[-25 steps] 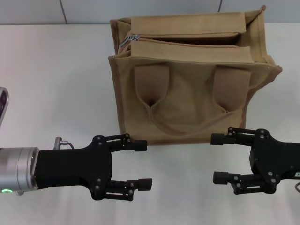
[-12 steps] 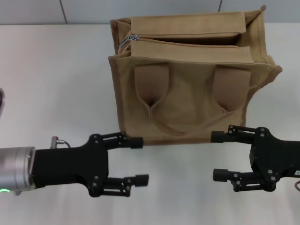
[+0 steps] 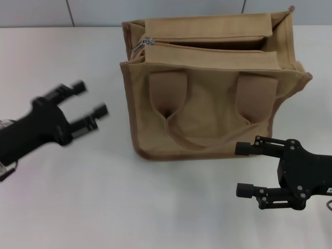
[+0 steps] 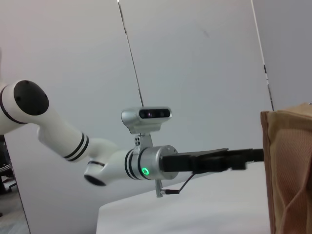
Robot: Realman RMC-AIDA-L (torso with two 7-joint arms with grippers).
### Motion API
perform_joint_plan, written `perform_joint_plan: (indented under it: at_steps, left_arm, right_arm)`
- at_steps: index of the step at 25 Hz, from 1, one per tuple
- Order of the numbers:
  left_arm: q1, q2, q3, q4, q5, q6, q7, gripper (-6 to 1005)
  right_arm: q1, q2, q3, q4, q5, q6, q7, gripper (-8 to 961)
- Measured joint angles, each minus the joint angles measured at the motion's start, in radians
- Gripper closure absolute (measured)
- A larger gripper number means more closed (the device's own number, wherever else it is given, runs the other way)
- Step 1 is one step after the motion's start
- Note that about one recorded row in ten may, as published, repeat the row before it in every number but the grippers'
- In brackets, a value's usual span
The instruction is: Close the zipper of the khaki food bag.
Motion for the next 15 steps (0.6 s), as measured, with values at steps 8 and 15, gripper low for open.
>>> perform_joint_plan:
  at_steps: [8, 15]
  left_arm:
    - [-0.021, 0.004, -0.066, -0.03, 0.001, -0.022, 0.045, 219]
    - [-0.063, 0.002, -0.041, -0.031, 0.007, -0.035, 0.046, 227]
  right_arm:
    - [-0.01, 0.001, 0.0, 0.0, 0.006, 0.0, -0.001, 170]
    - [-0.017, 0.001, 0.0, 0.0, 0.006, 0.0, -0.003, 177]
